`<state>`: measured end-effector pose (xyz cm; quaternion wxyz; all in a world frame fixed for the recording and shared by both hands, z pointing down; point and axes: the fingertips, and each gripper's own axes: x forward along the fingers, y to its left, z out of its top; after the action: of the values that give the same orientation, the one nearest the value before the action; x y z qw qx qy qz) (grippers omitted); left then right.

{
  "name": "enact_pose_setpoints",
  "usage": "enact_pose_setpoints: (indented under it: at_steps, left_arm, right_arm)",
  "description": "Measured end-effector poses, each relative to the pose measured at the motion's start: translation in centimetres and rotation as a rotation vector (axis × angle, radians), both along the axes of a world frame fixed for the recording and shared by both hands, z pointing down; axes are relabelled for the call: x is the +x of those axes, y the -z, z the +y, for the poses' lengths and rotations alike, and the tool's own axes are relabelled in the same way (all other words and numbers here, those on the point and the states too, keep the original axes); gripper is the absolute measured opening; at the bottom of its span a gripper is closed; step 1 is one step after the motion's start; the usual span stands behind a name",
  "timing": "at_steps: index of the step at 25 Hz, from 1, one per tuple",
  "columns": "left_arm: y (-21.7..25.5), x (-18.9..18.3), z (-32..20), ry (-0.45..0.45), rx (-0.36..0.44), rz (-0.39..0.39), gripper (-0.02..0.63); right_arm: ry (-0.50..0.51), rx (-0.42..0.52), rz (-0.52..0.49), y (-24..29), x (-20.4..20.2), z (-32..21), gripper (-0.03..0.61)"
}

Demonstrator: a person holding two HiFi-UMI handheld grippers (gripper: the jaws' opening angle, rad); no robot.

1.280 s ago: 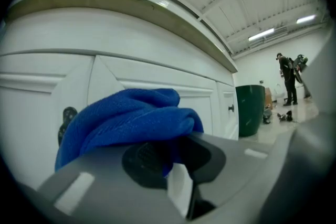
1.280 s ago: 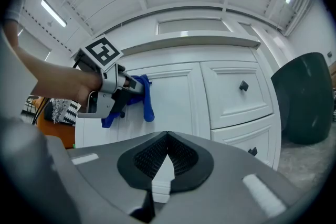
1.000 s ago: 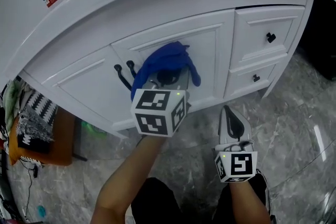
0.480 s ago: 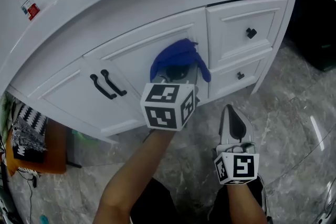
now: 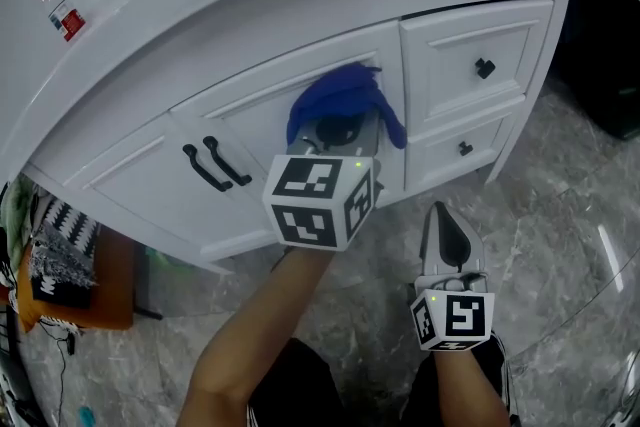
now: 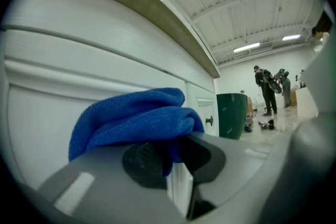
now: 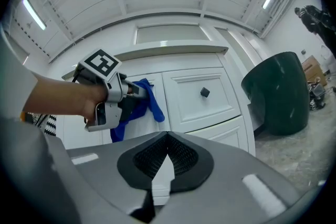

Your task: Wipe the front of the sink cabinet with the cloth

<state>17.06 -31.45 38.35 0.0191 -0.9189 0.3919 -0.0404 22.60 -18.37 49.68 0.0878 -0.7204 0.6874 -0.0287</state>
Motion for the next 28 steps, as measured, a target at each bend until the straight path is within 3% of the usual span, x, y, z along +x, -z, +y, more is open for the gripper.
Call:
enact_pose_setpoints:
  at_steps: [6,13,18,22,28]
  left_arm:
    - [3.2,-5.4,0.2,0.068,0.057,0.019,0.054]
    - [4.0,-11.8,0.4,0.135,0.043,0.055,0.054]
    - [5.6,-14.5,1.0,0.137,-0.012,0.199,0.052]
    - [7.2,-17.9,1.1,0.174,-0.028,0.261,0.052]
    - [7.9,-24.4,0.8,0.263,0.003,0.209,0.052]
  right_arm:
    - [0.021,-0.007,0.019,-0.6,-1.1,-0.7,0.000]
    - [0.102,-0.015,0.084,-1.2,-5.3,-2.4,0.000]
    - [0.139,-0.025,0.092,-1.8,-7.9,-3.1,0.000]
    - [0.169,-0.029,0.112,-2.0,-10.0,-3.5,0.000]
    - [0.197,-0.041,0.133,-2.8,-11.7,-3.9,0.000]
